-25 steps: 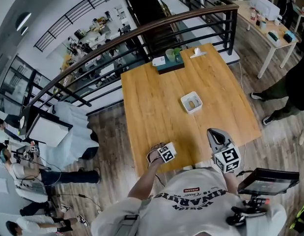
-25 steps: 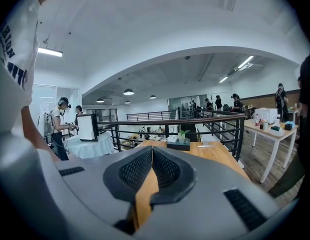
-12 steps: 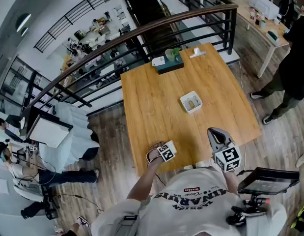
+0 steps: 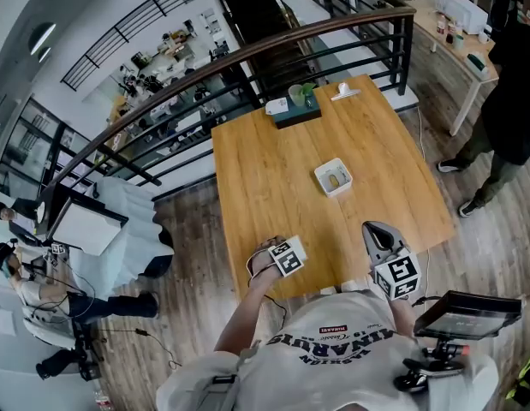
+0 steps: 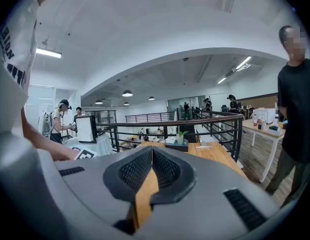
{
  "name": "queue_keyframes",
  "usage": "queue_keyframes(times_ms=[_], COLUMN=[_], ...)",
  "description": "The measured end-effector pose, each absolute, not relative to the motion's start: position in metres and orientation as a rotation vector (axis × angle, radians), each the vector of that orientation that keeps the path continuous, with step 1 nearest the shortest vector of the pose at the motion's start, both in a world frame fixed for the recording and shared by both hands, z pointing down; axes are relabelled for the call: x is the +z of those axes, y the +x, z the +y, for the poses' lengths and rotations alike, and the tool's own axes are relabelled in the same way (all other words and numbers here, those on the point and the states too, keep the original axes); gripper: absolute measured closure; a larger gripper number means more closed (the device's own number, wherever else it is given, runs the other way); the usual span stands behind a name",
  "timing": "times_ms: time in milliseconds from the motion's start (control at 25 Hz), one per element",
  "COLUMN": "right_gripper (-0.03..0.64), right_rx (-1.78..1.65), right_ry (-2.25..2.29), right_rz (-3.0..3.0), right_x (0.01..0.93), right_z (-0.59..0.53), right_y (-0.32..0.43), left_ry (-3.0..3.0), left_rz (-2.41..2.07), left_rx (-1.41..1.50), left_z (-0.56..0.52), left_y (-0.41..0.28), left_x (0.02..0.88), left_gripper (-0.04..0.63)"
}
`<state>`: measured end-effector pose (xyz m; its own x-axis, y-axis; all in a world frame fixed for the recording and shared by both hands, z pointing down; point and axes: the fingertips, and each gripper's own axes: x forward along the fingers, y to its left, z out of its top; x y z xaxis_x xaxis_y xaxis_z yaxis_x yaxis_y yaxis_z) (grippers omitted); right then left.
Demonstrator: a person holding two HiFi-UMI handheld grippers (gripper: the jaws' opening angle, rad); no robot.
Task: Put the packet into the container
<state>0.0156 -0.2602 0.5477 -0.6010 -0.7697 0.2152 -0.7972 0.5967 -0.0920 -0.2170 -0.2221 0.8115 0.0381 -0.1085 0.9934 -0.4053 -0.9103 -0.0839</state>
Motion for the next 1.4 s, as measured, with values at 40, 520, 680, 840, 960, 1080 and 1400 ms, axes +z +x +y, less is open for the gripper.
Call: queue_keyframes(times_ms=[40, 520, 680, 840, 960, 1080, 1400], right_gripper=[0.607, 0.607, 0.607, 0.607, 0.607, 0.607, 0.607], right_rx=[0.269, 0.27, 0.278, 0.283, 0.285, 0.294, 0.332], right_ry=[1.32, 1.307, 1.306, 1.317, 1.332, 1.358, 1.488], right_rz=[-2.668, -2.681, -2.676, -2.668, -2.663, -2.649, -2.581], right_x=[0.548, 0.544, 0.544, 0.546, 0.55, 0.551, 0.558], right_z=[-0.26, -0.258, -0.257, -0.257, -0.259, -0.257, -0.253], right_y=[0.016, 0.013, 0.015, 0.018, 0.02, 0.027, 0.062], left_ry=[2.09, 2.143, 2.145, 2.153, 2.161, 2.175, 2.203], left_rz=[-0.53, -0.634, -0.634, -0.651, -0.664, -0.668, -0.689], left_rx=[1.973, 2.002, 2.005, 1.991, 1.989, 1.989, 1.994], left_z=[-0.222, -0.231, -0.232, -0.238, -0.248, -0.257, -0.294], left_y=[-0.216, -0.196, -0.192, -0.19, -0.187, -0.182, -0.164], left_x=[0.799, 0.701, 0.699, 0.698, 0.7, 0.697, 0.696], left_gripper=[0.178, 0.179, 0.179, 0.179, 0.179, 0.179, 0.179])
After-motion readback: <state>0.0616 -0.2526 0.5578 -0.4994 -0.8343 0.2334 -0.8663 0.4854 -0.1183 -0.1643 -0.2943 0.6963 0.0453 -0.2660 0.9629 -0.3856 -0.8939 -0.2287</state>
